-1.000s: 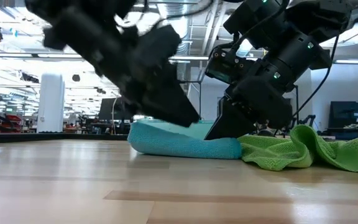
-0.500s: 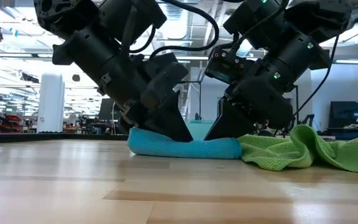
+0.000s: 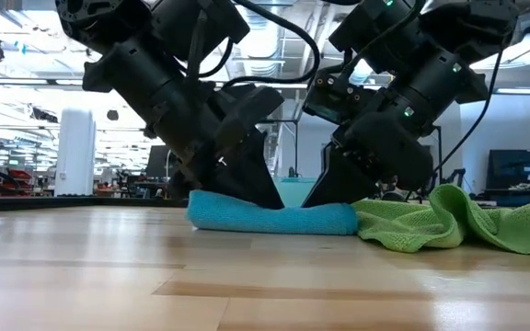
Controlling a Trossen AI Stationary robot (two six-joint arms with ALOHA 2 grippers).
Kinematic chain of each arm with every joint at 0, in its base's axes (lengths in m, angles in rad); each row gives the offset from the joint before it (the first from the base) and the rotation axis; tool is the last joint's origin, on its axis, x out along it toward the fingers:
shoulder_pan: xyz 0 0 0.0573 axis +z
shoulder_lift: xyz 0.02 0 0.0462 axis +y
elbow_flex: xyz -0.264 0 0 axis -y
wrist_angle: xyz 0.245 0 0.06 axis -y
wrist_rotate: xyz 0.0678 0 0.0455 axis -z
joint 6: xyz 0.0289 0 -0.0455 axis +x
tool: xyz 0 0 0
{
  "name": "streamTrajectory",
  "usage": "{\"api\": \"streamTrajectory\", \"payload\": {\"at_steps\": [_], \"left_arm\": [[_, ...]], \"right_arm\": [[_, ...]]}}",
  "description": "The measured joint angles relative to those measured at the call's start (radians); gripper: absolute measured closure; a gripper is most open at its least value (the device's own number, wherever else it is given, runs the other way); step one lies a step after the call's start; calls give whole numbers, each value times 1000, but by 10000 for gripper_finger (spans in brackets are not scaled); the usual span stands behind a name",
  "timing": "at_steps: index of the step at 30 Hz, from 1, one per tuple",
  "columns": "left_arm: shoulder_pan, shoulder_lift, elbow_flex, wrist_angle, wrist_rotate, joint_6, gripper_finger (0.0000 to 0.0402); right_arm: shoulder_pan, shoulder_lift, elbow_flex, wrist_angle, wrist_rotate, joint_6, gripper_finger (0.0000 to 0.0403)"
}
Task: Roll microfiber towels into tight, uniform cylinder then place into a basket
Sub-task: Roll the blue microfiber cloth
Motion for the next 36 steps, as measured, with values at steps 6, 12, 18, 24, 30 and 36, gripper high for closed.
{"api": "streamTrajectory", "payload": {"at_steps": [6, 12, 18, 24, 30, 36], "left_arm": [[-2, 0, -1, -2, 20, -115, 276], [-3, -1, 0, -23, 26, -119, 276], [-5, -6, 1, -51, 18, -101, 276], [-19, -29, -2, -96, 0, -93, 276], [-28, -43, -4, -143, -29, -93, 276], [-27, -43, -4, -143, -37, -94, 276]], "right_arm": [[0, 0, 6, 3, 0, -25, 358], [-13, -26, 67, -115, -13, -59, 311], [-13, -136, 98, -327, -11, -100, 287], [-32, -318, 101, -492, 3, -106, 284], [-69, -481, 33, -484, 2, -130, 284], [-103, -523, -112, -218, -22, -105, 284]]}}
